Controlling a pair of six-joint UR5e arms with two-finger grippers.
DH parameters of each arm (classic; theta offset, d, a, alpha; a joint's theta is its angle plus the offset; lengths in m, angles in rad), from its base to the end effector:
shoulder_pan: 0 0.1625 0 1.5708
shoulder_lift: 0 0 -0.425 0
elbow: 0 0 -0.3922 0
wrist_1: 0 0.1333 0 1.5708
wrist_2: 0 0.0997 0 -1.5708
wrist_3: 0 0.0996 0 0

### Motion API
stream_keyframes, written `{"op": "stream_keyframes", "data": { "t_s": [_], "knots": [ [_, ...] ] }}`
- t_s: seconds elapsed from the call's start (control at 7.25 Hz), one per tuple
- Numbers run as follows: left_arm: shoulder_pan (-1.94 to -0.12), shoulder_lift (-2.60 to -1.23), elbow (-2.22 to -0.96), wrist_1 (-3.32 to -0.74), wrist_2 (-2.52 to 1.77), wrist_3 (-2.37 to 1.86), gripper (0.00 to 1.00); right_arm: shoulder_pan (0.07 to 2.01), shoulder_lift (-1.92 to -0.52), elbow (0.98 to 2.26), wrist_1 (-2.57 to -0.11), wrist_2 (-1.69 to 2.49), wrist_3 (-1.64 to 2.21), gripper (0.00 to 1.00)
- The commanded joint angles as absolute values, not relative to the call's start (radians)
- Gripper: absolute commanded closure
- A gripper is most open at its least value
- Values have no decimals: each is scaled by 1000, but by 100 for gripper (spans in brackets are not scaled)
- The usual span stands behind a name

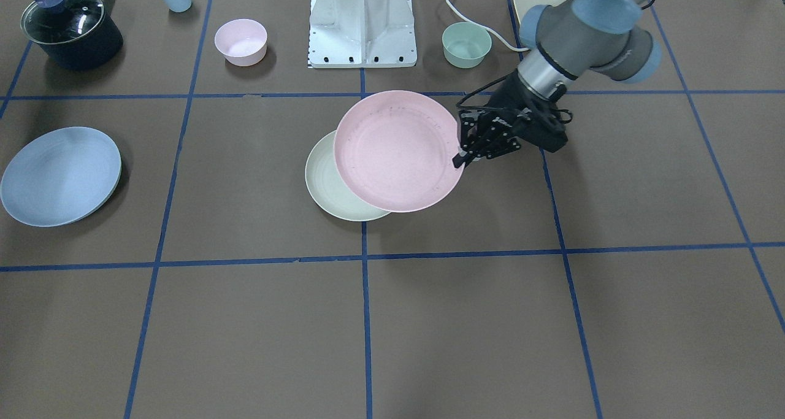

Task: Stack three plates with pink and blue
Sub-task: 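Lift the pink plate and carry it over the cream plate with the left gripper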

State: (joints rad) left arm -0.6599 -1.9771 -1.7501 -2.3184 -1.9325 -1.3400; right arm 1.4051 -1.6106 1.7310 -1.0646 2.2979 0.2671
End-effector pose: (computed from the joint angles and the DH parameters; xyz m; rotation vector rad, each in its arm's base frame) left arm 0.4209 -0.4507 0.2612 0.2906 1.3182 -0.1209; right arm -0.0158 -0.5011 0.5419 0.4329 -0.8136 -0.1336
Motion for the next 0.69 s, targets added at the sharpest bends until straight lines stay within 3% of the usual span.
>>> {"op": "stream_keyframes", "data": {
  "t_s": [0.0, 0.55],
  "knots": [
    [-580, -2061, -1640, -2307, -1835, -1374, 100, 1405, -1611, 1729, -1065, 2298, 268, 0],
    [-511, -2066, -1618, -2312, -1769, -1381, 100, 1405, -1611, 1729, -1065, 2298, 268, 0]
  ]
}}
